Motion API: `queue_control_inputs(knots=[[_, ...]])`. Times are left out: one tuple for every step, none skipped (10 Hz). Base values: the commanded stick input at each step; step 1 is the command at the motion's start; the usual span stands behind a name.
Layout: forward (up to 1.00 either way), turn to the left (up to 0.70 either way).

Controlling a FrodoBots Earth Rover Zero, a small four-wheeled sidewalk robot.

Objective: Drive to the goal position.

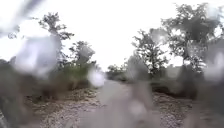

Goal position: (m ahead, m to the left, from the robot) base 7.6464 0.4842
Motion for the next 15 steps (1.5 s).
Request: queue_control_inputs(knots=[[0.70,0.00],[0.70,0.00],[0.70,0.00],[0.70,0.00],[0.70,0.00],[0.70,0.00],[0.70,0.00],[0.70,0.00],[0.70,0.00],[0.70,0.00],[0.70,0.00],[0.70,0.00],[0.70,0.00],[0.70,0.00],[0.70,0.00]])
